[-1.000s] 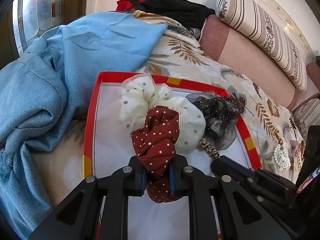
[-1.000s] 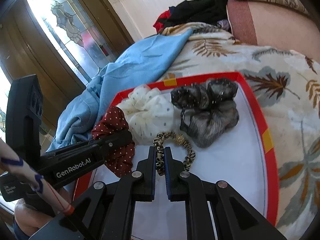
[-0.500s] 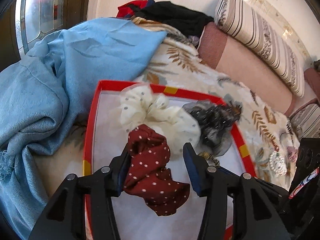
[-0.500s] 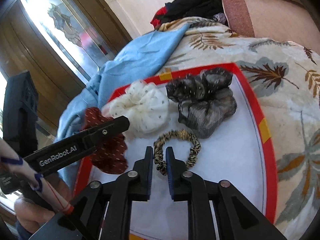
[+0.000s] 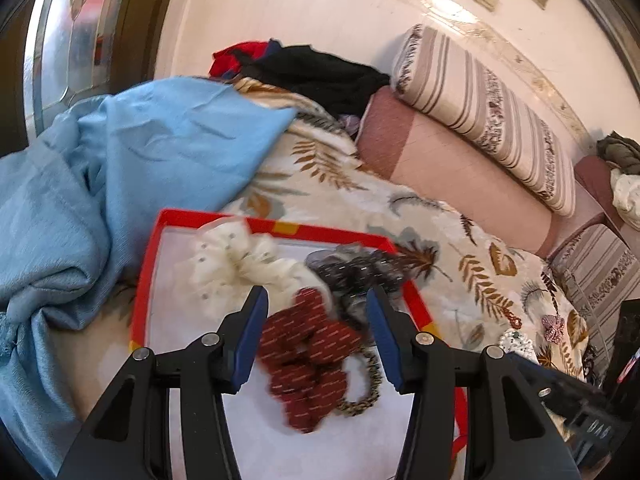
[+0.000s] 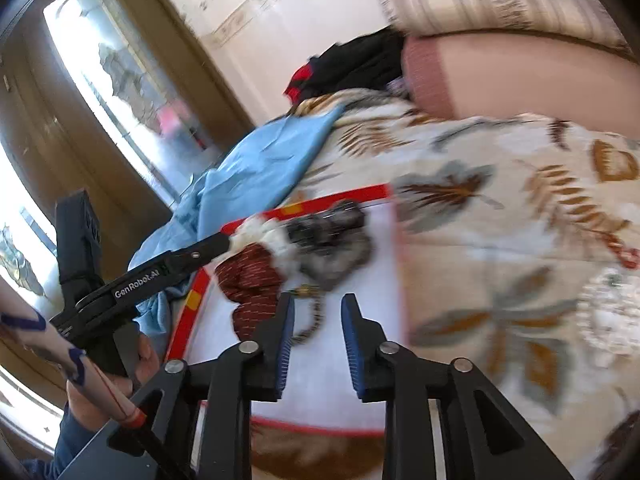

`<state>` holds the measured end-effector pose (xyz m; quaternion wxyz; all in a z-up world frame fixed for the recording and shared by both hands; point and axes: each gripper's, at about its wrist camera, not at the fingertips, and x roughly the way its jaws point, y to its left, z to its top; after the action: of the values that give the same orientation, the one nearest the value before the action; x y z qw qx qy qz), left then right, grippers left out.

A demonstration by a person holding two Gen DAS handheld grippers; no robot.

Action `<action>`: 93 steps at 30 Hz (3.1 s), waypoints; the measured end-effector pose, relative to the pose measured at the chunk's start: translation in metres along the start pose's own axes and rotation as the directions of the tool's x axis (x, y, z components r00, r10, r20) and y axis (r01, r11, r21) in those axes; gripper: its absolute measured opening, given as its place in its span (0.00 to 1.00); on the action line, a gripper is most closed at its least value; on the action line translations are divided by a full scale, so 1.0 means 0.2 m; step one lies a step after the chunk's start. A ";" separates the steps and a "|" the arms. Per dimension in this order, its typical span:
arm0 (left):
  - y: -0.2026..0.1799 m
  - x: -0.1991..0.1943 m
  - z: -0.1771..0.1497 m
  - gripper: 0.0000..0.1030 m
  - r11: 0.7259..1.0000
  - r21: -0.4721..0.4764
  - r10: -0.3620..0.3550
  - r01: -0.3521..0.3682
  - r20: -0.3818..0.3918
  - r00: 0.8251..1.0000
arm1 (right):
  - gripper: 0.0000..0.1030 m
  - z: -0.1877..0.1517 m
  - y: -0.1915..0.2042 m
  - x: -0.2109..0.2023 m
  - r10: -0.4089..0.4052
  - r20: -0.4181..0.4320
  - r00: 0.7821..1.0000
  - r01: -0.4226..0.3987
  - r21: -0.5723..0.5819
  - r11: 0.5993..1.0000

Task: Organize jewelry
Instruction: 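Move the left tool to the pearl bracelet while the right tool grasps the white polka-dot scrunchie, then grasp and lift the pearl bracelet with the left tool while the right tool holds the white scrunchie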

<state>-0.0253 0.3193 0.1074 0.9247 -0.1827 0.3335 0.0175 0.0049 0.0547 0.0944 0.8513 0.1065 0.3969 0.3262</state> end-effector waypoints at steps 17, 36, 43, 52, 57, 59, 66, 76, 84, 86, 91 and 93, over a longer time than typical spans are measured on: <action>-0.56 0.11 -0.20 0.52 0.966 0.248 -0.071 0.076 -0.032 0.997 | 0.33 -0.17 -1.05 -0.66 -0.274 0.103 0.956 0.206 0.429 0.879; -1.17 0.15 -0.63 0.52 0.880 0.381 -0.202 0.283 -0.238 0.950 | 0.33 -0.16 -1.15 -0.58 -0.277 0.052 0.959 0.221 0.473 0.853; -1.18 0.23 -0.59 0.53 0.906 0.323 -0.190 0.273 -0.264 0.946 | 0.42 -0.15 -1.19 -0.43 -0.291 -0.022 0.957 0.265 0.483 0.835; -1.16 0.30 -0.55 0.53 0.911 0.324 -0.186 0.254 -0.226 0.956 | 0.07 -0.06 -0.89 -0.38 -0.151 0.051 0.987 0.134 0.245 0.960; -1.14 0.36 -0.54 0.53 0.913 0.291 -0.209 0.284 -0.263 0.942 | 0.07 -0.06 -0.86 -0.56 -0.247 0.105 0.963 0.224 0.194 0.955; -1.16 0.39 -0.55 0.53 0.907 0.303 -0.210 0.292 -0.274 0.938 | 0.07 -0.08 -0.90 -0.60 -0.283 0.106 0.953 0.256 0.219 0.942; -1.23 0.52 -0.56 0.53 0.909 0.311 -0.185 0.278 -0.298 0.937 | 0.07 -0.11 -0.97 -0.67 -0.268 0.109 0.957 0.229 0.279 0.933; -1.41 0.67 -0.68 0.26 0.818 0.542 -0.026 0.192 -0.298 0.954 | 0.09 -0.15 -1.03 -0.65 -0.257 0.077 0.963 0.216 0.344 0.914; -1.32 0.67 -0.61 0.09 0.873 0.431 -0.093 0.230 -0.316 0.944 | 0.09 -0.15 -1.04 -0.64 -0.260 0.078 0.962 0.216 0.361 0.907; -1.31 0.62 -0.59 0.09 0.879 0.400 -0.138 0.260 -0.308 0.941 | 0.09 -0.15 -1.03 -0.65 -0.263 0.089 0.961 0.216 0.355 0.909; -1.31 0.50 -0.54 0.09 0.880 0.367 -0.201 0.300 -0.284 0.937 | 0.09 -0.14 -1.00 -0.67 -0.262 0.110 0.959 0.214 0.329 0.920; -1.31 0.47 -0.53 0.09 0.878 0.365 -0.214 0.310 -0.282 0.935 | 0.09 -0.14 -0.99 -0.67 -0.256 0.115 0.960 0.207 0.323 0.924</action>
<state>0.0235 0.0290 0.0581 0.8905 -0.0326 0.4079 -0.1991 0.0147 -0.1853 0.0698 0.8852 0.2150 0.3852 0.1481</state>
